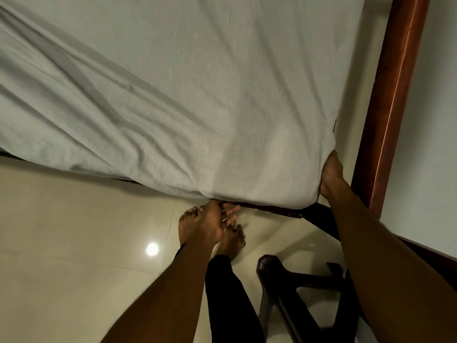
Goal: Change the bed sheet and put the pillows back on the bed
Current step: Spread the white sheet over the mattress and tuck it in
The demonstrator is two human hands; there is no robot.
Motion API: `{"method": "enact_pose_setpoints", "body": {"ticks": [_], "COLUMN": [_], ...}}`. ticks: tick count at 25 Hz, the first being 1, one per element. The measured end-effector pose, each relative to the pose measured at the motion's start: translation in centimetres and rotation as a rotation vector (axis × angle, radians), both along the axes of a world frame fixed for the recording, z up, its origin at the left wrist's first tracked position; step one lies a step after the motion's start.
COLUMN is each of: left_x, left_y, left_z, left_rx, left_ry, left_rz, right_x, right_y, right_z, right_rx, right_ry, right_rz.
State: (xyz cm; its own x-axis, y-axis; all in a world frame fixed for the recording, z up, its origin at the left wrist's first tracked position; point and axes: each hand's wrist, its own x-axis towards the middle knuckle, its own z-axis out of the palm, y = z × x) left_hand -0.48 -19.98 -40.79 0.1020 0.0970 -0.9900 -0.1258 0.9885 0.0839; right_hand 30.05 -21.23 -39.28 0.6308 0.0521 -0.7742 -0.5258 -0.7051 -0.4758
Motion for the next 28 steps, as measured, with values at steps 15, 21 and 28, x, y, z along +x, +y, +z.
{"method": "enact_pose_setpoints", "body": {"ticks": [15, 21, 28], "left_x": [-1.9, -1.5, -0.7], "left_y": [-0.9, -0.1, 0.1], "left_z": [-1.5, -2.6, -1.8], "left_rx": [0.000, -0.054, -0.066], "left_ry": [0.018, -0.054, -0.021], "left_rz": [-0.097, 0.247, 0.274], "right_x": [1.6, 2.7, 1.6], "right_y": [-0.9, -0.6, 0.8], "right_z": [-2.3, -3.6, -1.7], "right_rx": [-0.225, -0.099, 0.179], "right_ry": [-0.049, 0.098, 0.286], "right_rz": [0.049, 0.053, -0.021]}}
